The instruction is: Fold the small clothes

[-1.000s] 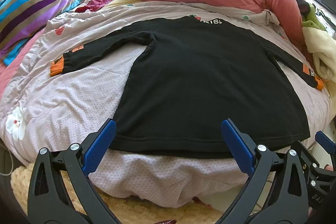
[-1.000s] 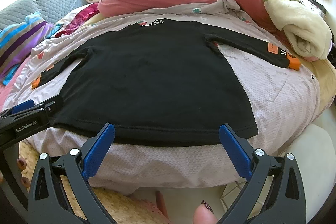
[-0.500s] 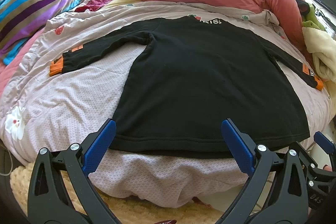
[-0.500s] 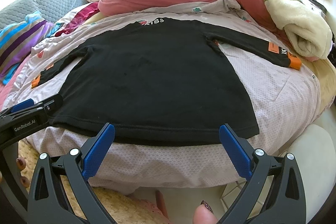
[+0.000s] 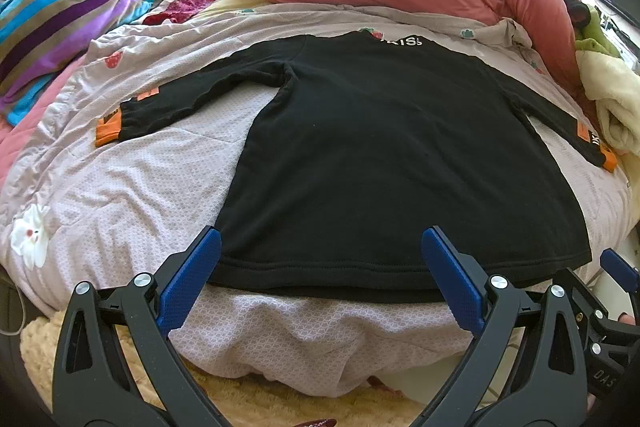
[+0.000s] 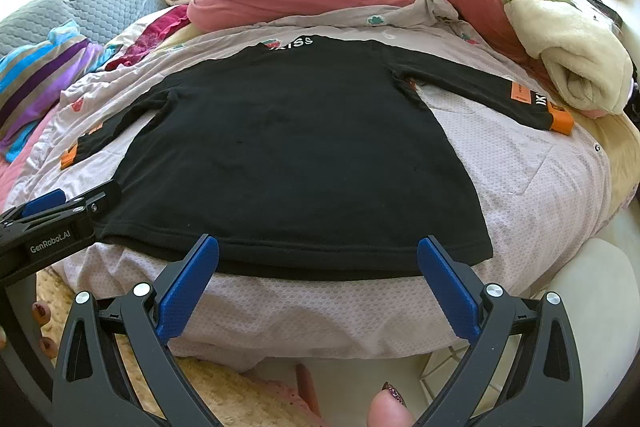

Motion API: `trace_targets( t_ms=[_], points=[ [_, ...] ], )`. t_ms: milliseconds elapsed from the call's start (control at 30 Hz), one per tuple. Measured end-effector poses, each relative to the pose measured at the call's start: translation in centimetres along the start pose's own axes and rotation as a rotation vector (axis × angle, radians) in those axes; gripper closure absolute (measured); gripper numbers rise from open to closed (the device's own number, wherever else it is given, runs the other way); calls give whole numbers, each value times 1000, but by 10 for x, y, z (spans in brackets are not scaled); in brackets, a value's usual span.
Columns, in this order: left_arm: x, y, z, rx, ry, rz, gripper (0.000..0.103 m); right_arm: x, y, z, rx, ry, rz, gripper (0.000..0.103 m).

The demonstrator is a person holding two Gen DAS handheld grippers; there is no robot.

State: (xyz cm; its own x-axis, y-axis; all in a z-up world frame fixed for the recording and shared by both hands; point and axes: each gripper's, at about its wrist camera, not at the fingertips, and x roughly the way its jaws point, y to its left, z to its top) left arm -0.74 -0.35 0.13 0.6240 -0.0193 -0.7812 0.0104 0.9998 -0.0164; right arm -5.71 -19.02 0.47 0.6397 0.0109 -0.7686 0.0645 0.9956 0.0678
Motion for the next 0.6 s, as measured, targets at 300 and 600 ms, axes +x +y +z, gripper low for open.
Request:
trace_targets(
  t_ms=[300, 600],
  points=[
    [6, -5, 3, 18, 1, 6, 9, 1, -2, 3, 4, -2, -1, 4],
    [13, -16, 9, 36, 7, 6, 9, 9, -13, 15, 16, 2, 2, 4]
  ],
)
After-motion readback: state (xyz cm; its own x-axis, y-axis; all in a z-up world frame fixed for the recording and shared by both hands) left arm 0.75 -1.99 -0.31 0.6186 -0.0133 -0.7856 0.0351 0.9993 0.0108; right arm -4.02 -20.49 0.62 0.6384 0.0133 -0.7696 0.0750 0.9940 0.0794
